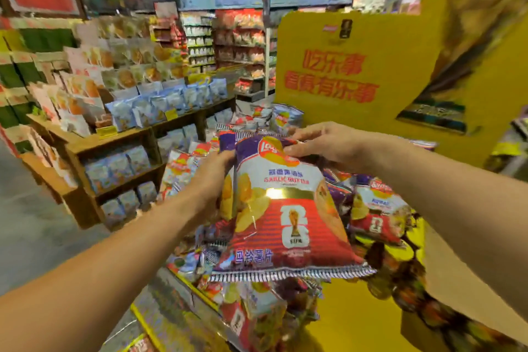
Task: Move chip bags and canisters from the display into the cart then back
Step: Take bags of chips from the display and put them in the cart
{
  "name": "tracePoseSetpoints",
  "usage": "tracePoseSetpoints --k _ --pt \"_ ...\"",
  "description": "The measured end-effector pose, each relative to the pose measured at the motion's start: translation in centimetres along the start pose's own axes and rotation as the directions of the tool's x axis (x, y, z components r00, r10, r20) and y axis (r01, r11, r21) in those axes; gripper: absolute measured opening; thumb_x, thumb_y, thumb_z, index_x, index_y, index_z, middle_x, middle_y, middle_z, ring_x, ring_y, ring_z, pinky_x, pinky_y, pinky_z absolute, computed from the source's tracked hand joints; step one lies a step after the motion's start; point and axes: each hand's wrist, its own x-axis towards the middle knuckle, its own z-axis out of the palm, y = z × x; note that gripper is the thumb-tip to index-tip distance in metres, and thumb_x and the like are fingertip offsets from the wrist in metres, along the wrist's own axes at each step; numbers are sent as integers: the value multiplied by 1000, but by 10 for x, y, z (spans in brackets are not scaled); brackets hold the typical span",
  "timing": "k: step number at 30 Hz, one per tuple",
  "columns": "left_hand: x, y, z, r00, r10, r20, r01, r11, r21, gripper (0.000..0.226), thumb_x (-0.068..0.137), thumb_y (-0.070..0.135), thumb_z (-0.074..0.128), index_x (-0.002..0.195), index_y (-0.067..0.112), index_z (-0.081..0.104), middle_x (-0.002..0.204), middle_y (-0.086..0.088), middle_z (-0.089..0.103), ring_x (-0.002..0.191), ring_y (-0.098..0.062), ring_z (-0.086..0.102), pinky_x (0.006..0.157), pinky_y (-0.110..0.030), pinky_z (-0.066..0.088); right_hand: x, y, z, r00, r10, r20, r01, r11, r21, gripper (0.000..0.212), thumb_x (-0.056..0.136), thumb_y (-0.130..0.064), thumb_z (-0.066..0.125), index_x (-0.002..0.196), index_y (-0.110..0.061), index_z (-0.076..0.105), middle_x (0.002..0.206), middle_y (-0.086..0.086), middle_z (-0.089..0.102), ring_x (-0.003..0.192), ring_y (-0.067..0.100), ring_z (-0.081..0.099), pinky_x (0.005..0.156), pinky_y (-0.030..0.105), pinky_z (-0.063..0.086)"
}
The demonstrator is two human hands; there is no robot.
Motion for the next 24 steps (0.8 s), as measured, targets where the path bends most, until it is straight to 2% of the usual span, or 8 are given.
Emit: tracePoseSetpoints --k 1,3,5,10,14,18,21,24 --pt "6 2 6 999 -24 30 23 1000 13 37 94 25 51 72 17 79 75 -4 75 67 -18 72 69 -32 57 -2 2 -6 999 15 -44 -16 1000 -14 34 74 -19 83 102 -2 73 112 7 70 108 30 68 92 43 55" --pt "21 7 16 996 -21 89 19 1000 20 33 93 37 53 92 18 80 97 -8 77 90 -23 73 88 -41 56 -6 3 -18 995 27 -98 -31 999 -37 23 79 -16 80 98 -4 73 110 10 71 97 23 70 79 33 57" --pt "37 13 26 991 -24 133 24 1000 -4 37 90 44 59 109 16 74 113 -11 73 106 -29 68 99 -49 50 -10 0 -32 985 22 -173 -25 1000 -17 24 80 -17 79 99 -4 74 109 17 72 90 24 67 78 36 53" --pt "74 33 67 970 -16 242 15 1000 6 26 94 36 56 100 15 71 94 -10 74 75 -22 71 69 -33 55 -19 -14 -70 939 -26 -343 38 999 29 39 86 -18 73 116 6 66 100 19 71 76 23 66 62 27 56" --pt "99 35 106 950 48 308 -84 991 105 27 92 43 58 102 20 66 92 -5 70 74 -20 65 60 -32 45 -30 -6 -104 907 5 -421 24 998 65 33 84 -21 73 108 2 68 97 18 71 71 22 68 58 27 57" --pt "123 22 139 933 61 354 -139 970 199 30 97 47 53 113 22 60 85 0 67 69 -17 60 56 -28 40 -33 15 -134 891 31 -453 -10 999 48 43 70 -25 78 107 -4 72 95 13 75 83 26 70 69 33 59" --pt "154 15 157 952 167 255 -237 932 274 24 101 39 50 115 22 61 101 -2 69 89 -24 63 72 -35 45 -35 19 -161 896 34 -442 -23 999 29 43 73 -25 77 114 -12 71 103 10 76 91 23 71 78 35 60" --pt "188 22 168 979 195 57 -202 900 386 33 104 34 43 132 18 52 124 -2 61 105 -26 57 80 -35 41 -33 25 -206 836 7 -549 -40 998 -48 23 85 -15 73 107 -8 73 105 14 74 97 23 69 89 37 56"
